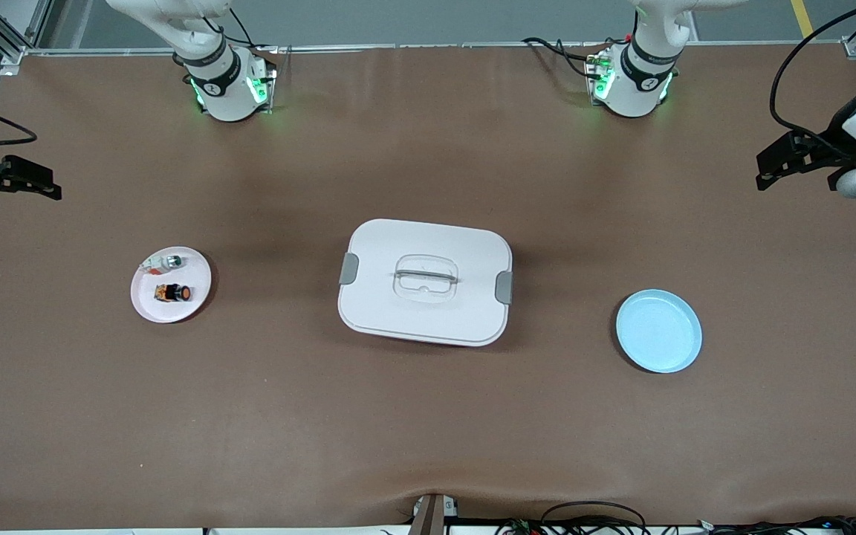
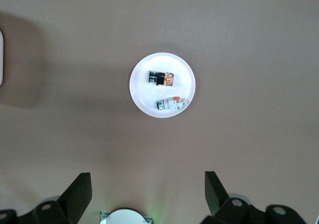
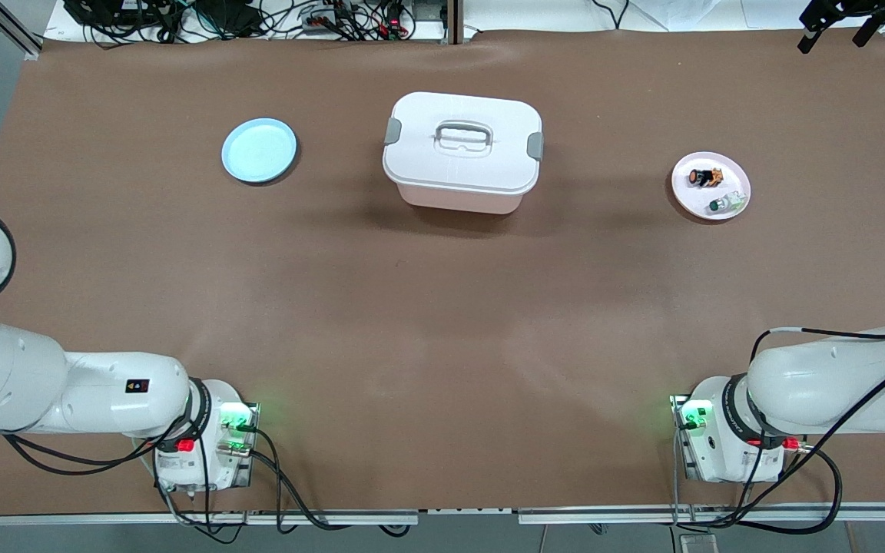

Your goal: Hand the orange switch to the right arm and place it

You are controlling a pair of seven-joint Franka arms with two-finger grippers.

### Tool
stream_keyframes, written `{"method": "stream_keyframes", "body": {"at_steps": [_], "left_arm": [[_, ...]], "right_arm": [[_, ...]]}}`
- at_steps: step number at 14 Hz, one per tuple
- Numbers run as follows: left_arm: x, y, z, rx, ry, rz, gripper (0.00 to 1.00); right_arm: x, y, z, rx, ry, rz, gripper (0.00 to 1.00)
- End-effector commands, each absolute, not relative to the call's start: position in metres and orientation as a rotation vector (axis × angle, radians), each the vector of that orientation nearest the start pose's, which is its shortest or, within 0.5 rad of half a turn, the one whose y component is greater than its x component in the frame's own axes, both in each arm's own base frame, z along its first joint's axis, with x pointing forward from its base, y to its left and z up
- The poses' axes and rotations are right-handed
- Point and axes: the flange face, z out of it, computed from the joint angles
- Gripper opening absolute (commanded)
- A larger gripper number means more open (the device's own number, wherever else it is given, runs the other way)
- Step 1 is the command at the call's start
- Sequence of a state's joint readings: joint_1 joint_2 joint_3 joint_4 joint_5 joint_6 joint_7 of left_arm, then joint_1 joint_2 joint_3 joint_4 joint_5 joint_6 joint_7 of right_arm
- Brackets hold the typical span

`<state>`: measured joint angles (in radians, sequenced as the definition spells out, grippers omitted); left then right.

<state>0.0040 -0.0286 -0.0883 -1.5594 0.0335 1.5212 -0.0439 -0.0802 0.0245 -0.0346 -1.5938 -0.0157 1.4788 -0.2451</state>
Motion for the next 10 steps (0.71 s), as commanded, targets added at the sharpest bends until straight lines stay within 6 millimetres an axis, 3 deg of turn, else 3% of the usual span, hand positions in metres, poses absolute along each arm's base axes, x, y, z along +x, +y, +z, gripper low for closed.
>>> {"method": "stream_keyframes", "body": {"at_steps": [1,6,10], "left_arm": [[0.533,-0.043,0.649,-3.11,0.053,-0.015,1.0],[0.535,-0.045,0.653,-3.109,0.074,-0.029,1.0],[0.536,-0.045,0.655,-3.111,0.076,-0.038,1.0]], "right_arm": [[0.52,-0.063,0.597,-3.113,-0.175,0.133,1.0],[0.518,-0.045,0.606,-3.13,0.086,0.108,1.0],[0.515,-0.054,0.611,-3.127,0.117,0.086,1.0]]}}
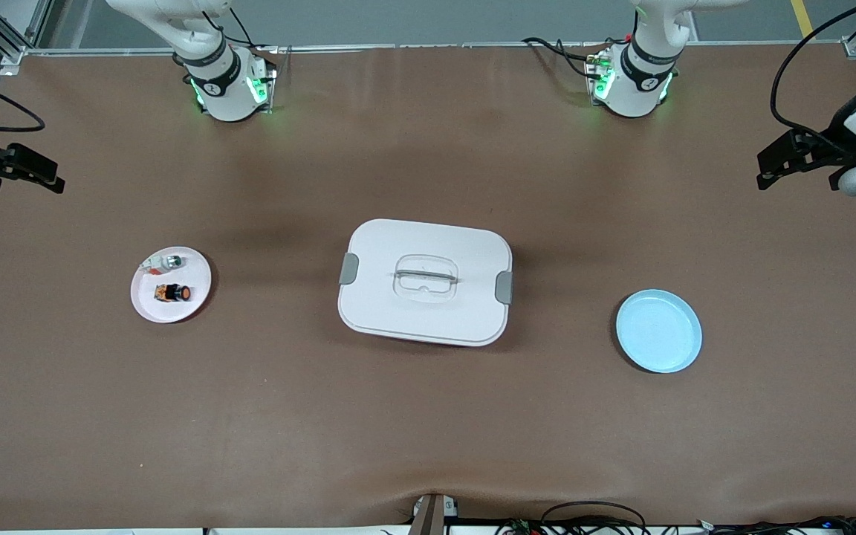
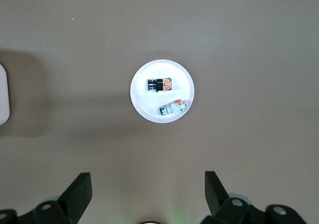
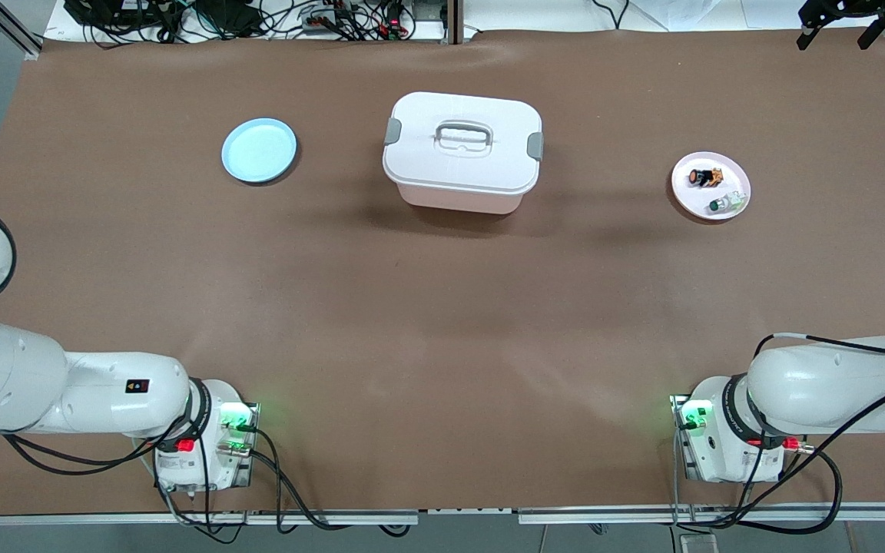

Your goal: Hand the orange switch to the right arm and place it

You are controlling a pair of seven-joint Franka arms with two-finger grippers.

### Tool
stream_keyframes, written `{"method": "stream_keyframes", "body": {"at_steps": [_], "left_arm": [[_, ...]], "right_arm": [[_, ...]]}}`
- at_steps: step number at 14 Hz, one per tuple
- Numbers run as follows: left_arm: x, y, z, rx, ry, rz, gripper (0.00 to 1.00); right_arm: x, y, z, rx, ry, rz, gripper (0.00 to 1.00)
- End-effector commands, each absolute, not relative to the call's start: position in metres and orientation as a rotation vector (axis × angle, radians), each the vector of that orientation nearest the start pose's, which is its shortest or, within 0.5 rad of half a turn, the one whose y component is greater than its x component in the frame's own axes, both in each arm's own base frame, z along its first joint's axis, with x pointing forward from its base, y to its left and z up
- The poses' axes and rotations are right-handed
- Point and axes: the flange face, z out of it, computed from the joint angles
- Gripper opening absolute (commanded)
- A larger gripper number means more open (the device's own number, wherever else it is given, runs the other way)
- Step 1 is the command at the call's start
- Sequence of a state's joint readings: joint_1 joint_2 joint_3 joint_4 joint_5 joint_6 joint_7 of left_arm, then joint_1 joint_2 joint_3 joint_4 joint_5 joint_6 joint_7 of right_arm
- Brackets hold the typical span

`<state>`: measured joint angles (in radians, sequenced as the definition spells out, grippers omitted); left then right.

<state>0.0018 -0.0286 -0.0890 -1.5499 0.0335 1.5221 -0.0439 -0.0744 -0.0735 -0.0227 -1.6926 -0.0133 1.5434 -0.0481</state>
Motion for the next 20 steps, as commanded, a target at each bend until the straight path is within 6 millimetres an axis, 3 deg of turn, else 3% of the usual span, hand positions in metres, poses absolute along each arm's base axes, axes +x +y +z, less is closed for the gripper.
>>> {"method": "stream_keyframes", "body": {"at_steps": [1,5,12,20], "left_arm": [[0.536,-0.045,0.657,-3.111,0.074,-0.046,1.0],[0.537,-0.048,0.658,-3.111,0.079,-0.046,1.0],[0.534,-0.051,0.657,-3.124,0.075,-0.021,1.0],[0.53,-0.054,0.657,-3.124,0.053,0.027,1.0]], "right_arm": [[0.514,-0.055,0.615,-3.119,0.124,0.063,1.0],[0.511,-0.065,0.627,-3.052,0.262,-0.006,1.0],[0.512,-0.064,0.631,-3.076,0.085,-0.06,1.0],[0.509,-0.055,0.635,-3.12,0.051,-0.063,1.0]]}}
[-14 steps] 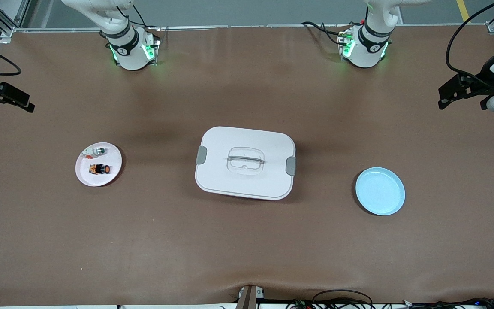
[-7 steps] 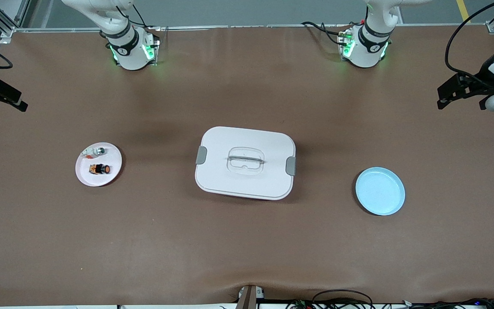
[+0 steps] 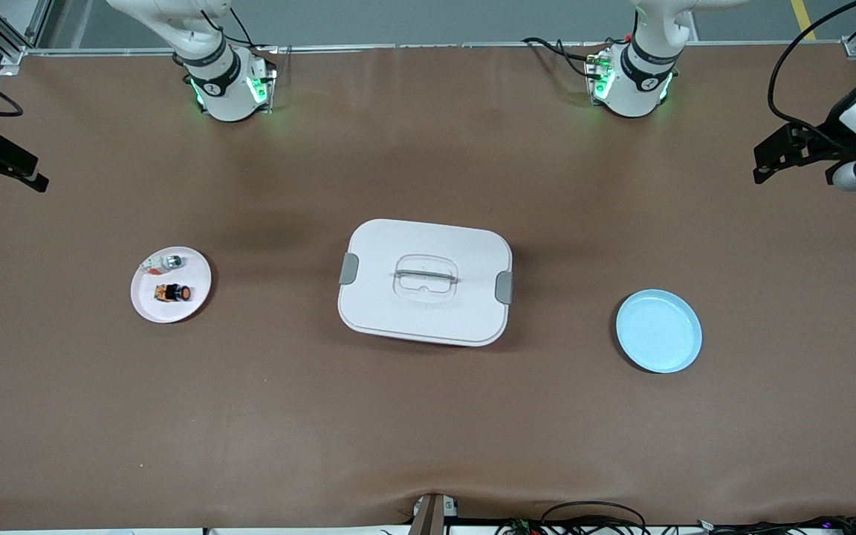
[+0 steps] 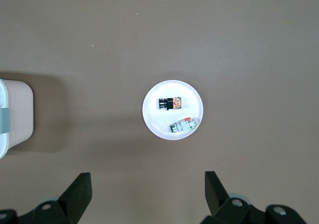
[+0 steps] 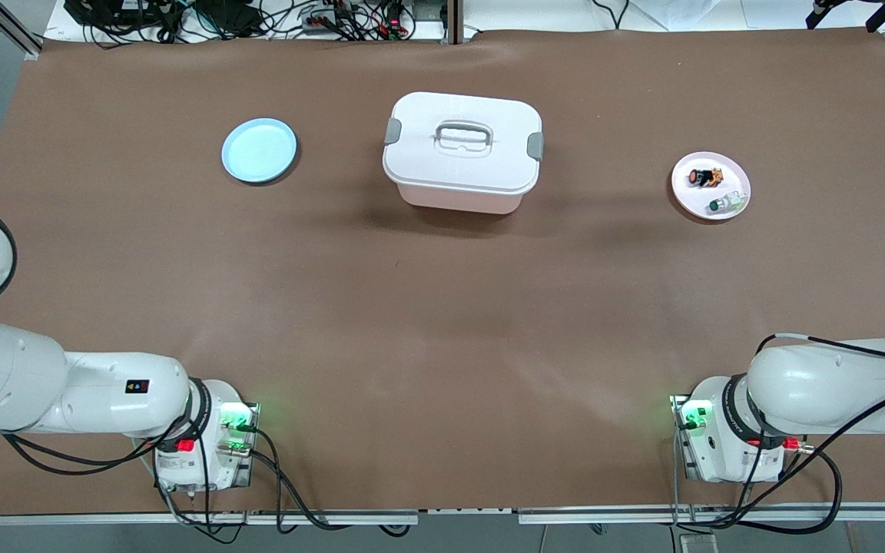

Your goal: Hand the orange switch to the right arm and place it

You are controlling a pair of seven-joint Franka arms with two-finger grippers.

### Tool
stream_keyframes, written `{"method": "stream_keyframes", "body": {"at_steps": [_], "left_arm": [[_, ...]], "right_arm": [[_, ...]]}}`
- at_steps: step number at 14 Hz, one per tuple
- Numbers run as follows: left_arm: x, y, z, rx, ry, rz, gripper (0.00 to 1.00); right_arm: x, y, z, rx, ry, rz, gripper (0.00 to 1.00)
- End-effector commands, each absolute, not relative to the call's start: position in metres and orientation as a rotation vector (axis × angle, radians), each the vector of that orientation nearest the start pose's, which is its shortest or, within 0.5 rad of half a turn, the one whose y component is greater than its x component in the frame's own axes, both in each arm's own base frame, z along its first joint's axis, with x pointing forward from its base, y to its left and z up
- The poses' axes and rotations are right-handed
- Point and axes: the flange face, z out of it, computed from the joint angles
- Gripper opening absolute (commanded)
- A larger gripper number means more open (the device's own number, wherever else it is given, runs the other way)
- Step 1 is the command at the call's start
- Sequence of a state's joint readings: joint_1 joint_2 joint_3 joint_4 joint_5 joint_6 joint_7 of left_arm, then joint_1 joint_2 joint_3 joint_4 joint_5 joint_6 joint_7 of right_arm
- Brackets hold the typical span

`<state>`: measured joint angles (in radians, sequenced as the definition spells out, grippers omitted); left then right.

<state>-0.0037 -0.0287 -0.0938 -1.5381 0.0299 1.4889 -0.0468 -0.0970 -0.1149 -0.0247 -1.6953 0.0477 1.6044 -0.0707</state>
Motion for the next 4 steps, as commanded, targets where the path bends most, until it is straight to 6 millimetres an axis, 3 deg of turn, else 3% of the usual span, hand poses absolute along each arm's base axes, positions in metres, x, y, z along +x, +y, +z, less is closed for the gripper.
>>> {"method": "stream_keyframes", "body": {"at_steps": [1,4], "left_arm": [[0.5297,-0.0567,0.6571,-3.124,0.013,0.026,1.0],[0.5276,-0.0632,0.6561,-3.122,-0.014,0.045,1.0]], "right_arm": [[0.5093,-0.0544,0.6348,-3.123,0.053,-0.063,1.0],[0.5088,-0.0545,0.6349,-3.125,0.065,-0.062,1.0]]}}
